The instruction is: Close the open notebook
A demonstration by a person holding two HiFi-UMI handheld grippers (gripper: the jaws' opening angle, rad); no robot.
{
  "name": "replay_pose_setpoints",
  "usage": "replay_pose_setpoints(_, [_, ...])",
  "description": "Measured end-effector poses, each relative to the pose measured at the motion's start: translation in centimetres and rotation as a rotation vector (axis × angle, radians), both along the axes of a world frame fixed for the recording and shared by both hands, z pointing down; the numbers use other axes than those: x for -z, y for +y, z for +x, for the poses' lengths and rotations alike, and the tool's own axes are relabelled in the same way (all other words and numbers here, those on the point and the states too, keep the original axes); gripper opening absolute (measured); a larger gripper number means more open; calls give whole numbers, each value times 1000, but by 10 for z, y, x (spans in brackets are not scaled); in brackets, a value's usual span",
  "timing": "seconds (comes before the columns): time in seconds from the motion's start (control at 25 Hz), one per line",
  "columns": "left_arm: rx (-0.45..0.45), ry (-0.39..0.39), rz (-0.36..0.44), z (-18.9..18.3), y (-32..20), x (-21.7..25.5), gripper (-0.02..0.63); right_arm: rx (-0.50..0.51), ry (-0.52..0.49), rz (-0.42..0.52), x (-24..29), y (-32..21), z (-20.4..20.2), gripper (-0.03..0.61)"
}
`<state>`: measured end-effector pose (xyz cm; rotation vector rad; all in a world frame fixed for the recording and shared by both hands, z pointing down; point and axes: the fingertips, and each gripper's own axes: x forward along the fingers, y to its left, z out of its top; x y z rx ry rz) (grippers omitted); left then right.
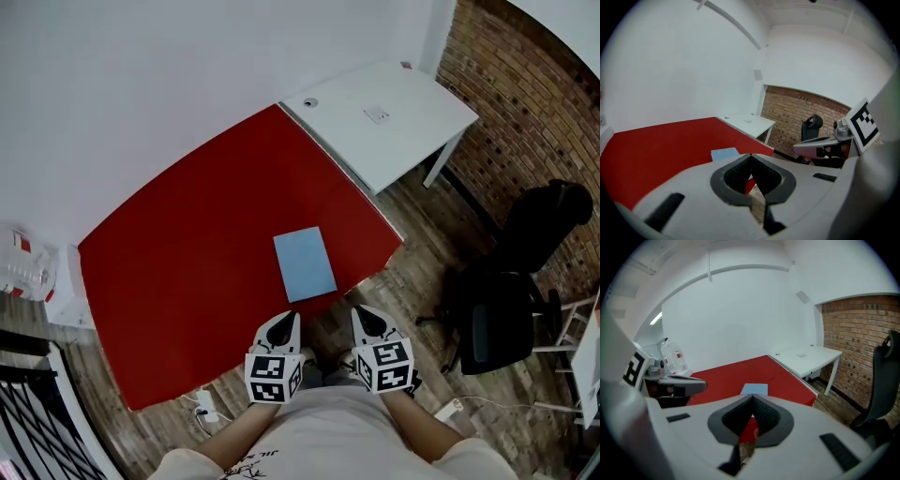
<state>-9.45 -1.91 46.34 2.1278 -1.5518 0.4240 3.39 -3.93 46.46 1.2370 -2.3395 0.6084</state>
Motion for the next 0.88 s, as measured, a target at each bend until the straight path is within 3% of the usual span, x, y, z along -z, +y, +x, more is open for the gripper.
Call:
replay_pose_setpoints(0.56, [-78,-32,57,39,7,11,6,30,58,56,3,16,6,6])
replay_pose_setpoints(0.88, [-80,-37,64,38,9,15,6,19,61,65,7,17,7,5])
